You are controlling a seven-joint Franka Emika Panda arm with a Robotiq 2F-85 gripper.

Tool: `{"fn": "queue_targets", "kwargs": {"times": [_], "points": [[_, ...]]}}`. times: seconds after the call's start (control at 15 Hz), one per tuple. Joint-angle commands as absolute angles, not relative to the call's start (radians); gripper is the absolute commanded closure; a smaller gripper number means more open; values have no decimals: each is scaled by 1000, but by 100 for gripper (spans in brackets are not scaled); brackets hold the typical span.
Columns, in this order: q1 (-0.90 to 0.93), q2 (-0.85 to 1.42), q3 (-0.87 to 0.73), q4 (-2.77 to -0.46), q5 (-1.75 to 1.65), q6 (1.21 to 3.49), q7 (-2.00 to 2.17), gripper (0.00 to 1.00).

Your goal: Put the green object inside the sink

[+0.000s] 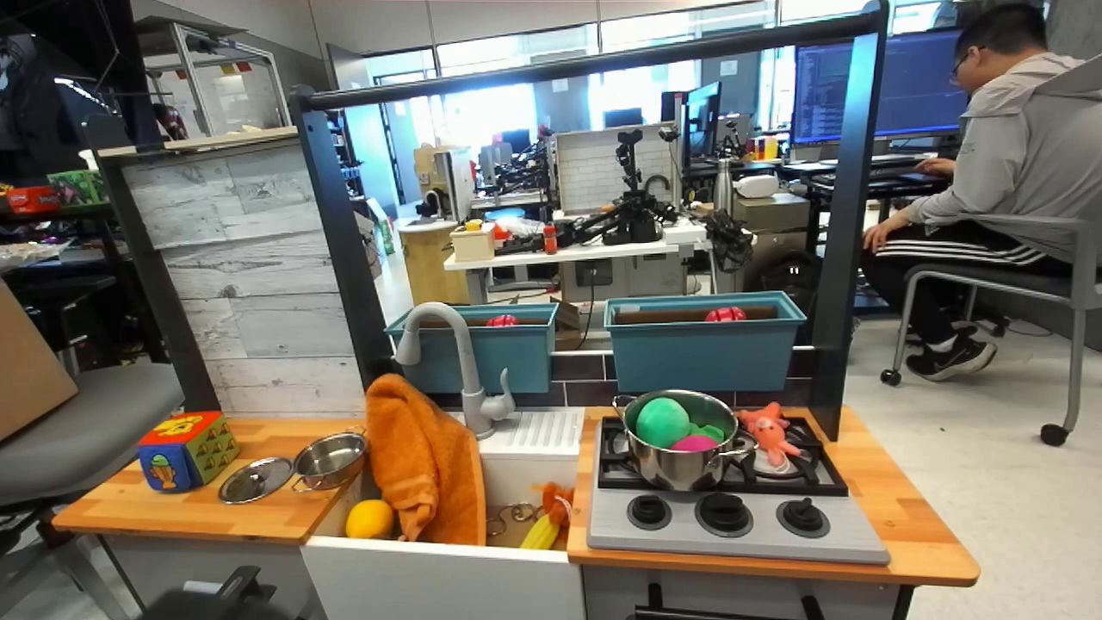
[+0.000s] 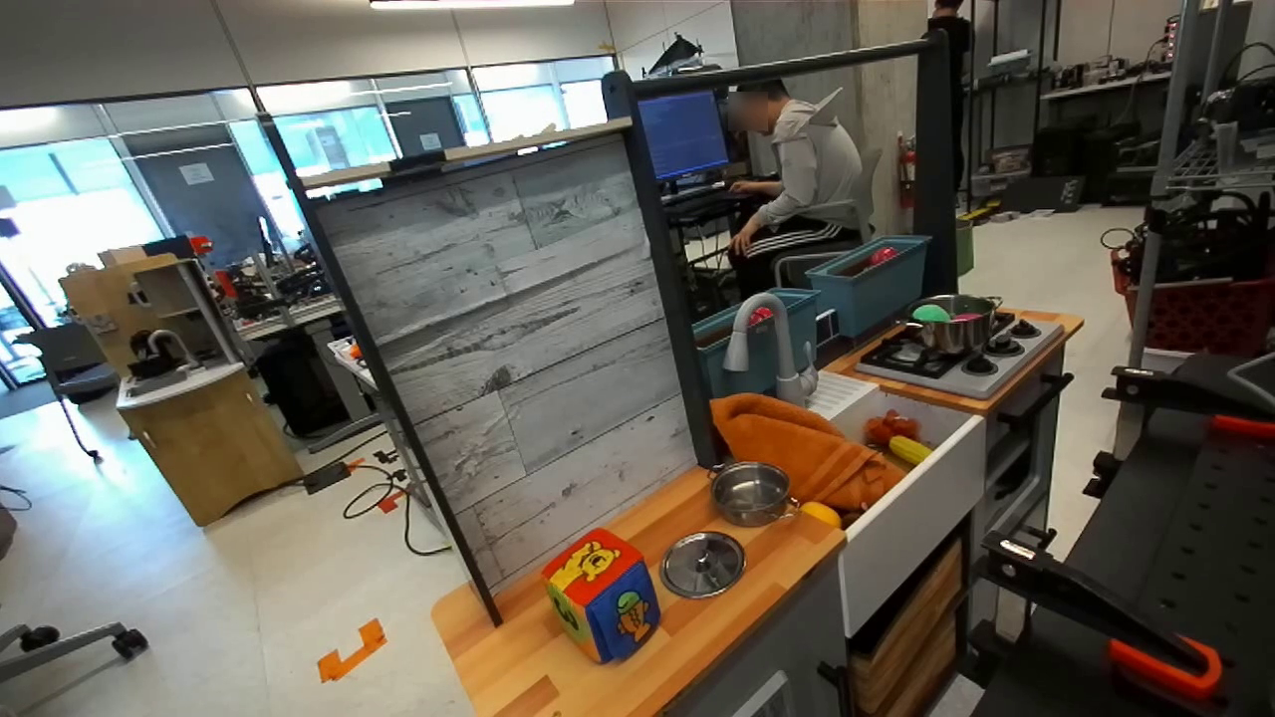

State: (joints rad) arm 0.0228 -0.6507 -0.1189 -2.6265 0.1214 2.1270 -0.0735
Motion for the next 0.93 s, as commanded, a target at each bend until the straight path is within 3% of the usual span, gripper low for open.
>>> {"fn": "queue_targets", "kwargs": {"times": [0.0,0.87], "points": [[11,-508,-142,-2536,157,2186,-94,0],[-54,-63,-146,-2214,175,2169,-72,0]]}}
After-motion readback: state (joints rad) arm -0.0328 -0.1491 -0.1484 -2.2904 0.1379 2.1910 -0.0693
